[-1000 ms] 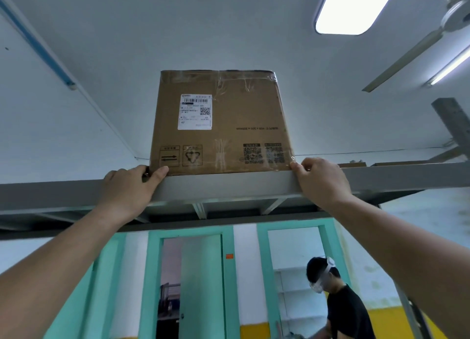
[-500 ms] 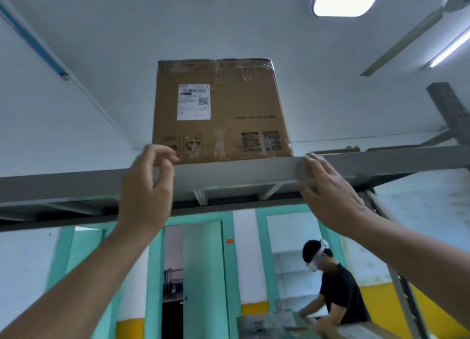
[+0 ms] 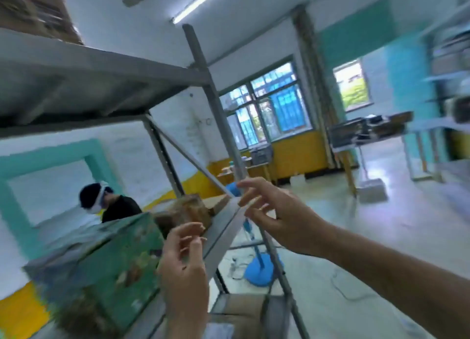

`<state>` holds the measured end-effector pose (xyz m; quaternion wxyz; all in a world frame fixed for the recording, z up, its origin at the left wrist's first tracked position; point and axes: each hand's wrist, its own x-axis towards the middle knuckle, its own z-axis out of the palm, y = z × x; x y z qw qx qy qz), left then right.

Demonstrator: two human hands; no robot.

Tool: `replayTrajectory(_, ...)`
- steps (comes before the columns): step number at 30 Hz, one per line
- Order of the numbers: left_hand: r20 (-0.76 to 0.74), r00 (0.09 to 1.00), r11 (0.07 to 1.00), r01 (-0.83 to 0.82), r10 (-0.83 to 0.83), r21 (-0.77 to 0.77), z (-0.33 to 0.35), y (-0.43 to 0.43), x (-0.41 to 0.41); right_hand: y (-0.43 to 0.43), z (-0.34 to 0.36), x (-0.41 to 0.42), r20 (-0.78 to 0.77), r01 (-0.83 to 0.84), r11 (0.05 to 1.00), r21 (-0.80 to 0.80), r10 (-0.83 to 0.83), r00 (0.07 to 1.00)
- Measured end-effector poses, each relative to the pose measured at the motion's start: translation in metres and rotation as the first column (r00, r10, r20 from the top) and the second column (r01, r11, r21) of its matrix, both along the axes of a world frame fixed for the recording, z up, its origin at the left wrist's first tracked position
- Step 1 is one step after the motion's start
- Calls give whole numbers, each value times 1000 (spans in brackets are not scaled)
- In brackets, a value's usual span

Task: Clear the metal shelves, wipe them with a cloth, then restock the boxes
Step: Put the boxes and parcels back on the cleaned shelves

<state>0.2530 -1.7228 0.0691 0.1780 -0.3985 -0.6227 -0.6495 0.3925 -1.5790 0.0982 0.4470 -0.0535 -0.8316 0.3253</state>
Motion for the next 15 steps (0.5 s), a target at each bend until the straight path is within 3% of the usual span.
replayTrajectory(3,152,969,962,217,-193,-164,-79,5,49,-21,-74,89,102,181,966,-185,-165,981)
replayTrajectory(5,259,899,840,428,-355,-335,-132,8,112,-51,-124,167,229,353,876,-329,-289,930)
replayTrajectory(9,393,708,563,705,-587,-431,-208,-5,236,-116,-205,302,376,604,636,-480,-473,797)
replayTrajectory(10,455,618,439,781,-641,-444,-233,-19,280,-150,-227,348,436,695,502,-514,-545,716)
replayTrajectory(12,548,502,287,855,-669,-433,-265,-37,326,-190,-268,403,515,782,320,-535,-610,602)
replayTrajectory(15,698,345,26,905,-627,-425,-324,-85,395,-276,-335,494,697,855,-7,-518,-583,417)
